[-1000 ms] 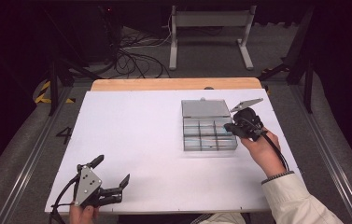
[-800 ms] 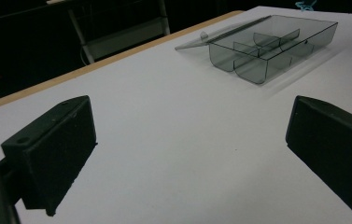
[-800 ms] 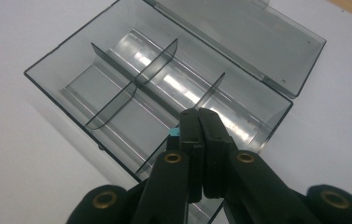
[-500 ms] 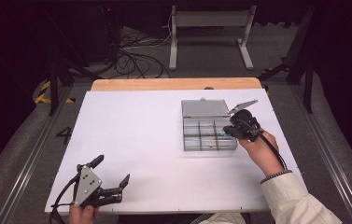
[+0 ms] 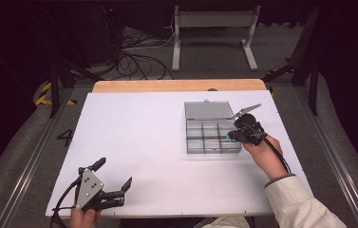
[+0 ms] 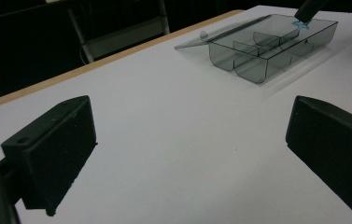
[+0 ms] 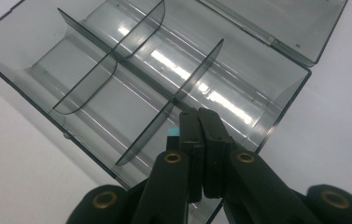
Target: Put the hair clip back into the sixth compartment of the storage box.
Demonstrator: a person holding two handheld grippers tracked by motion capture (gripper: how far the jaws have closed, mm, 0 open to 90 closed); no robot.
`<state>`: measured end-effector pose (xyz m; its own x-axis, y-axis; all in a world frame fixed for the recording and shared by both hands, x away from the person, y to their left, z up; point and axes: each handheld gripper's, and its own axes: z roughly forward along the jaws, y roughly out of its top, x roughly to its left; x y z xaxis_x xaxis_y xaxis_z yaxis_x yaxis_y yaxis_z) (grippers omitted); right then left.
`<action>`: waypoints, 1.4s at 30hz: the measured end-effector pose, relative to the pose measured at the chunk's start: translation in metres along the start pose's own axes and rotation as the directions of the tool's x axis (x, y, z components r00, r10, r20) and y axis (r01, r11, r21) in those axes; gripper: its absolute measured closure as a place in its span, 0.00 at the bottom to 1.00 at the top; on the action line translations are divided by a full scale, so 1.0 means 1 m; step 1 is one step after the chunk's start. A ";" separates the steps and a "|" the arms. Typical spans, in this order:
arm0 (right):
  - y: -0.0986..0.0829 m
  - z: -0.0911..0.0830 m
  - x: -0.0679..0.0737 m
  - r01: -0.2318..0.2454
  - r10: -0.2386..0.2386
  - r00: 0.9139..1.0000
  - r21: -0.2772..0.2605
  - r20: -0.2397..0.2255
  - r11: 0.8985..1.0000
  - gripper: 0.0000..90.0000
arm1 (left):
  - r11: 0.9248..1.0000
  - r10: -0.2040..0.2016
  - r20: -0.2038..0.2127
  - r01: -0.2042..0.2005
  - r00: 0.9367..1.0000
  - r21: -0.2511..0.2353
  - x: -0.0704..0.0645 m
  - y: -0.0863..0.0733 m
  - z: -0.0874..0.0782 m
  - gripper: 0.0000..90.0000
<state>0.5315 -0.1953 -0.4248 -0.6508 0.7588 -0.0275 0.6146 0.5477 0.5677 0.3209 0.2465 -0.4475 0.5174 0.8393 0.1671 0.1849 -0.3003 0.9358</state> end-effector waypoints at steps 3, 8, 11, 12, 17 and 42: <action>0.000 0.002 0.000 0.003 -0.003 1.000 0.009 -0.001 1.000 1.00 | 1.000 0.001 0.000 -0.001 1.000 0.000 0.000 0.000 0.000 0.03; 0.000 0.006 0.001 0.003 -0.003 1.000 0.024 -0.002 1.000 1.00 | 1.000 0.000 0.000 0.000 1.000 -0.001 0.000 0.000 0.000 0.03; -0.001 0.008 0.001 0.010 -0.009 1.000 0.031 -0.005 0.999 0.99 | 1.000 0.000 0.001 0.000 1.000 0.000 0.000 0.000 0.000 0.03; -0.001 0.009 0.001 0.008 -0.008 1.000 0.034 -0.004 0.999 0.99 | 1.000 -0.001 0.000 0.001 1.000 0.000 0.000 0.000 0.000 0.03; -0.002 0.011 0.001 0.009 -0.008 1.000 0.047 -0.004 0.999 0.99 | 1.000 -0.001 0.001 0.001 1.000 0.000 0.000 0.000 0.000 0.03; -0.002 0.017 0.002 0.013 -0.012 1.000 0.064 -0.010 0.998 0.99 | 1.000 0.000 0.001 0.000 1.000 0.002 0.000 0.000 0.000 0.03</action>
<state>0.5363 -0.1890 -0.4396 -0.6627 0.7484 -0.0260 0.6334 0.5787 0.5138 0.3209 0.2466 -0.4475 0.5186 0.8386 0.1668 0.1869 -0.3015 0.9350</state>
